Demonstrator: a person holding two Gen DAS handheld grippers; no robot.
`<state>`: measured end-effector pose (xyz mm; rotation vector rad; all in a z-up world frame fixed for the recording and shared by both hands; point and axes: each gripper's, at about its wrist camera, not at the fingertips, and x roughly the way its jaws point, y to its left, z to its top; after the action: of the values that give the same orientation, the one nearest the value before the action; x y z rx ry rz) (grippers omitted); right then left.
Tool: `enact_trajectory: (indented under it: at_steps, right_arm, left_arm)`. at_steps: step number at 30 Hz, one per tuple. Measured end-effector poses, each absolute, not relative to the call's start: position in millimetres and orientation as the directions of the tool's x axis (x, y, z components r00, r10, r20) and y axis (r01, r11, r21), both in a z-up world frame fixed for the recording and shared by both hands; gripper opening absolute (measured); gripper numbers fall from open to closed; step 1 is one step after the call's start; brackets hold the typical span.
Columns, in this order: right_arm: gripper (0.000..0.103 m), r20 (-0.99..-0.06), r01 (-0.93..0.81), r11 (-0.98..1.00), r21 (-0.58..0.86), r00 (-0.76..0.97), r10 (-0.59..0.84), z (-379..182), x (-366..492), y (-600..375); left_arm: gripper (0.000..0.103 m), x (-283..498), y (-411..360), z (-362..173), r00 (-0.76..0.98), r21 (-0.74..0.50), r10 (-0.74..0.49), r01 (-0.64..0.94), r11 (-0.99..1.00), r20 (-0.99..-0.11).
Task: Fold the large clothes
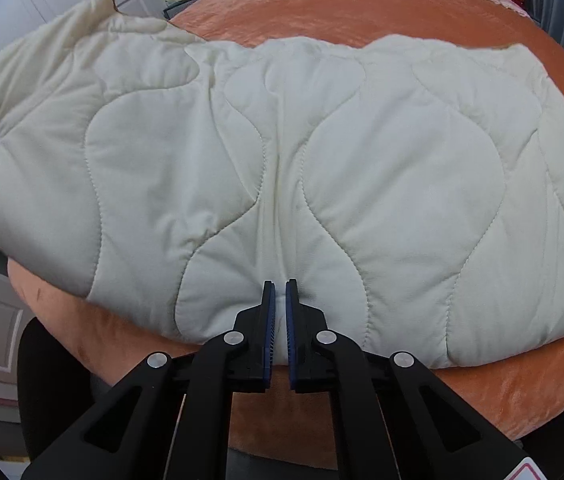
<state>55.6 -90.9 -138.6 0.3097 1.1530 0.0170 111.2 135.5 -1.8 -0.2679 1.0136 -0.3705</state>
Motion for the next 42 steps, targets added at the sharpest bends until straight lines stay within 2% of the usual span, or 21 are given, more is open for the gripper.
enact_trajectory:
  at_steps: [4, 9, 18, 25, 28, 29, 30, 31, 32, 33, 35, 36, 38, 40, 42]
  right_arm:
    - [0.002, -0.875, 0.152, 0.942, 0.299, 0.437, 0.207, -117, 42, -114]
    - [0.005, -0.865, 0.237, 0.931, 0.277, 0.483, 0.134, -87, 7, -177]
    - [0.012, -0.856, 0.413, 0.859, 0.302, 0.514, 0.055, -81, -43, -276]
    - [0.012, -0.860, 0.478, 0.818, 0.321, 0.509, 0.040, -87, -58, -317]
    - [0.014, -0.858, 0.488, 0.806, 0.335, 0.511, 0.048, -79, -55, -330]
    - [0.017, -0.853, 0.484, 0.806, 0.340, 0.520, 0.048, -74, -52, -334]
    - [0.017, -0.845, 0.476, 0.810, 0.342, 0.533, 0.044, -68, -49, -336]
    - [0.019, -0.839, 0.467, 0.817, 0.339, 0.543, 0.037, -60, -45, -339]
    - [0.026, -0.828, 0.450, 0.825, 0.341, 0.560, 0.037, -50, -37, -339]
    - [0.029, -0.814, 0.435, 0.829, 0.352, 0.579, 0.043, -41, -31, -340]
    - [0.043, -0.778, 0.391, 0.834, 0.390, 0.624, 0.071, -21, -9, -341]
    - [0.046, -0.765, 0.374, 0.835, 0.403, 0.639, 0.083, -14, 4, -339]
    - [0.059, -0.745, 0.349, 0.828, 0.440, 0.657, 0.118, -2, 36, -336]
    - [0.060, -0.737, 0.329, 0.814, 0.480, 0.654, 0.170, 3, 72, -333]
    - [0.061, -0.745, 0.316, 0.806, 0.501, 0.632, 0.215, -1, 110, -326]
  left_arm:
    - [0.019, 91, 92, 32, 0.530, -0.282, -0.411, 0.309, 0.908, -0.742]
    - [0.019, 86, 22, 47, 0.503, -0.244, -0.469, 0.449, 0.859, -0.726]
    - [0.019, 81, -119, -4, 0.338, -0.208, -0.482, 0.602, 0.771, -0.809]
    - [0.019, 62, -161, -58, 0.256, -0.172, -0.418, 0.638, 0.750, -0.871]
    - [0.029, 58, -144, -46, 0.261, -0.207, -0.454, 0.629, 0.749, -0.852]
    - [0.041, 57, -132, -35, 0.263, -0.237, -0.487, 0.625, 0.744, -0.833]
    - [0.059, 55, -121, -25, 0.259, -0.271, -0.520, 0.623, 0.734, -0.814]
    - [0.067, 52, -106, -12, 0.262, -0.304, -0.553, 0.616, 0.727, -0.791]
    - [0.081, 50, -95, 1, 0.274, -0.325, -0.571, 0.603, 0.729, -0.774]
    - [0.083, 50, -82, 15, 0.291, -0.342, -0.586, 0.587, 0.734, -0.756]
    - [0.083, 59, -48, 37, 0.326, -0.382, -0.608, 0.544, 0.747, -0.724]
    - [0.083, 68, -33, 43, 0.362, -0.370, -0.581, 0.505, 0.779, -0.729]
    - [0.083, 90, -18, 47, 0.432, -0.311, -0.488, 0.419, 0.853, -0.758]
    - [0.081, 122, -7, 40, 0.482, -0.230, -0.370, 0.326, 0.917, -0.794]
    - [0.076, 153, 2, 32, 0.505, -0.201, -0.304, 0.249, 0.947, -0.808]
